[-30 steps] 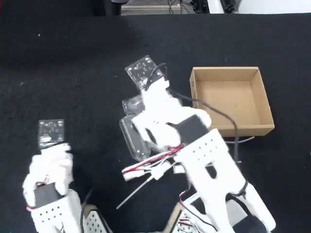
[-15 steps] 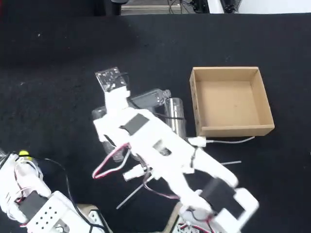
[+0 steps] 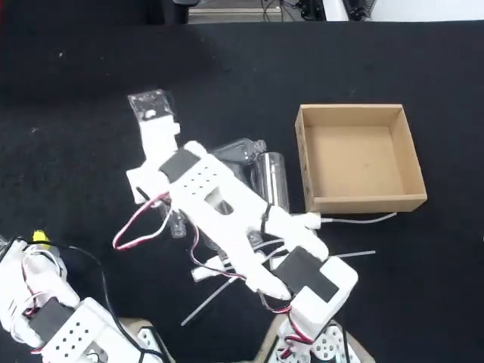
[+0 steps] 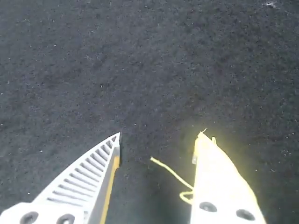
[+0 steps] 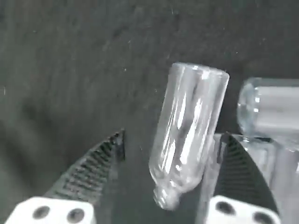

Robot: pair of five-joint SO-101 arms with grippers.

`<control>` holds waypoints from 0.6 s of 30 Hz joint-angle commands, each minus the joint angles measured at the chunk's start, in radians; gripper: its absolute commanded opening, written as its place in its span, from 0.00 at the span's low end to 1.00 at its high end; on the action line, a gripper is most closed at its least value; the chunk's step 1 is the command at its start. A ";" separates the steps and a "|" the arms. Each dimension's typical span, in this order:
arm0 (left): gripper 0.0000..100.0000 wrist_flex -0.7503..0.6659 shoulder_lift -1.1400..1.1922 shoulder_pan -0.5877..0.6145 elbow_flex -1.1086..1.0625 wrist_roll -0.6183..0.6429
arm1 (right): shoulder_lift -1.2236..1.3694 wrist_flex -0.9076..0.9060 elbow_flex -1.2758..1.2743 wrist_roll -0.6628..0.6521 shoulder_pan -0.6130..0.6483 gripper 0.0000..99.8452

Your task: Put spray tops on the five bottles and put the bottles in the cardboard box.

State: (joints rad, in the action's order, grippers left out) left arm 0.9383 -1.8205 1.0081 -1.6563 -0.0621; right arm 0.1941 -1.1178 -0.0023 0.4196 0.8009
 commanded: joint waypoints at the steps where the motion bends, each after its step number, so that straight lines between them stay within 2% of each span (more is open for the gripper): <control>1: 0.24 -0.012 -0.006 0.010 0.016 0.009 | -0.015 -0.247 0.216 -0.187 -0.002 0.27; 4: 0.24 -0.011 -0.006 0.010 0.016 0.008 | -0.005 -0.376 0.303 -0.434 -0.041 0.27; 9: 0.24 -0.011 -0.006 0.010 0.016 0.008 | -0.005 -0.439 0.291 -1.056 -0.147 0.27; 12: 0.24 -0.011 -0.006 0.010 0.016 0.008 | -0.008 -0.436 0.228 -1.343 -0.170 0.27; 15: 0.24 -0.011 -0.006 0.010 0.016 0.008 | -0.001 -0.436 0.170 -1.531 -0.167 0.27; 18: 0.24 -0.011 -0.006 0.010 0.016 0.008 | -0.001 -0.397 0.114 -1.625 -0.140 0.27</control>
State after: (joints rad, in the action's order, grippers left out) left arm 0.9383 -1.8205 1.0081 -1.6563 -0.0621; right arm 0.2048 -1.5459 0.1281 -1.0994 0.6490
